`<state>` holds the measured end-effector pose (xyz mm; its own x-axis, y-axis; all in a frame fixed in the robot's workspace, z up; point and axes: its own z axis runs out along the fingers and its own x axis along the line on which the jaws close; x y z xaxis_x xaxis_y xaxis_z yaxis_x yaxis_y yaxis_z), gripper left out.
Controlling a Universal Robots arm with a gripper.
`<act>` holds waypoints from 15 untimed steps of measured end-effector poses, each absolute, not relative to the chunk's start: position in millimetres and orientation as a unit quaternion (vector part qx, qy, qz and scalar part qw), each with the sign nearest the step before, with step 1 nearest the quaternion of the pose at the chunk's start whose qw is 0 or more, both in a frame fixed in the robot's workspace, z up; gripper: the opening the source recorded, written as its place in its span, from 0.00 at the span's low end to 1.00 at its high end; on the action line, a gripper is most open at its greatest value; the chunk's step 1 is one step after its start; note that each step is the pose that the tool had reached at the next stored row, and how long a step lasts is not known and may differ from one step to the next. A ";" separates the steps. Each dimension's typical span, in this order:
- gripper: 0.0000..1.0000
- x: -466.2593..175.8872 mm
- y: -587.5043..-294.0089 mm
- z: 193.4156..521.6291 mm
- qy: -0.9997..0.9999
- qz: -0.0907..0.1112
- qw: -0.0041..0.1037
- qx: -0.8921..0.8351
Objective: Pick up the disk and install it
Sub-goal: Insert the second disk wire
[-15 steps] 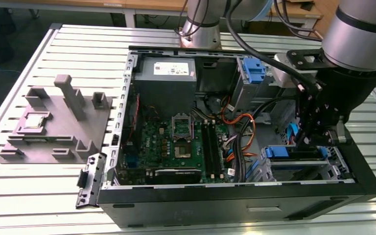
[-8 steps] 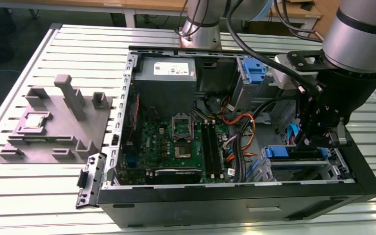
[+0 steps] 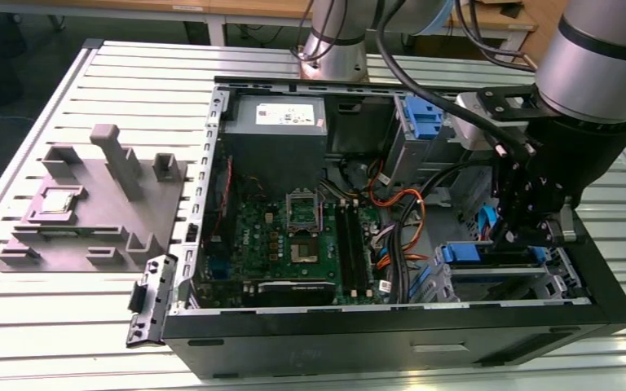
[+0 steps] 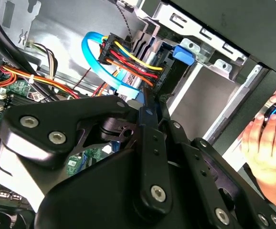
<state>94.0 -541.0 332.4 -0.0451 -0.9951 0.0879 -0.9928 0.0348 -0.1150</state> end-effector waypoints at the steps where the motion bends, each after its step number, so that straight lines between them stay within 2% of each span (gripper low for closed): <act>1: 0.16 94.0 -541.0 332.3 0.719 -0.072 0.008 -0.691; 15: 0.16 94.0 -542.0 329.0 0.719 -0.071 0.009 -0.691</act>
